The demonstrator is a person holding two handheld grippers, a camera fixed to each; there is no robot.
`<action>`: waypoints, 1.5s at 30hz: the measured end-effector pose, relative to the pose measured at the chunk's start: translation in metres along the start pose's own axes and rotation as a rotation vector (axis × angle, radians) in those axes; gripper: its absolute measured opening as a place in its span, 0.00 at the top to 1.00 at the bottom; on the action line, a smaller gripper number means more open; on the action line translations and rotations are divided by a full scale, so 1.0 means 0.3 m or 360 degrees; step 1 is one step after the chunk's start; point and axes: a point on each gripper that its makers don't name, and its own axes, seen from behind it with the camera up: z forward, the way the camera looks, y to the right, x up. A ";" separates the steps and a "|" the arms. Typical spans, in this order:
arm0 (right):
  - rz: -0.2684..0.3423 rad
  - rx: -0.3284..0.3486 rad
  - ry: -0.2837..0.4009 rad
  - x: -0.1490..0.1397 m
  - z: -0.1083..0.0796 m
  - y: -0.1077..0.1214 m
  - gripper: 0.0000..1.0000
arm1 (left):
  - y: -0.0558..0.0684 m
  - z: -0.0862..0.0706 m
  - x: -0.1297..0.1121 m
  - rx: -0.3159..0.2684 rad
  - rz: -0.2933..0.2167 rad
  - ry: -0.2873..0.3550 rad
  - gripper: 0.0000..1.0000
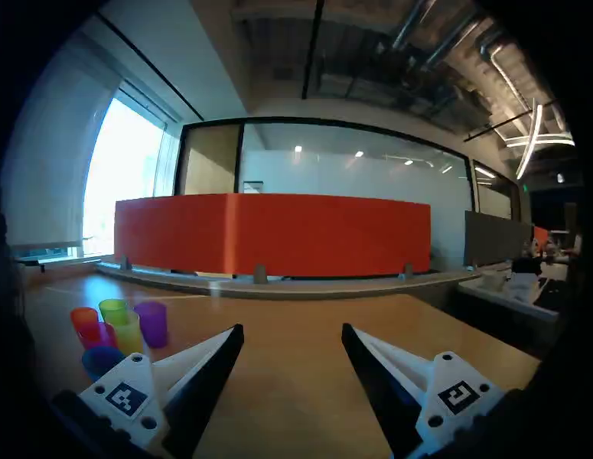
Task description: Pour water
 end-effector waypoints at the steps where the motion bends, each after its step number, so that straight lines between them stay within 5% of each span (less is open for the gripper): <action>1: 0.0001 0.0004 -0.0001 0.009 0.001 -0.001 0.01 | 0.001 0.001 0.013 -0.0002 0.0000 0.0002 0.13; 32: 0.0080 0.0097 -0.0038 0.298 0.044 -0.040 0.01 | 0.062 0.066 0.315 -0.0130 0.0099 -0.0021 0.13; 45: 0.0114 0.0120 -0.0075 0.362 0.059 -0.038 0.01 | 0.083 0.092 0.416 -0.0180 0.0018 -0.0034 0.13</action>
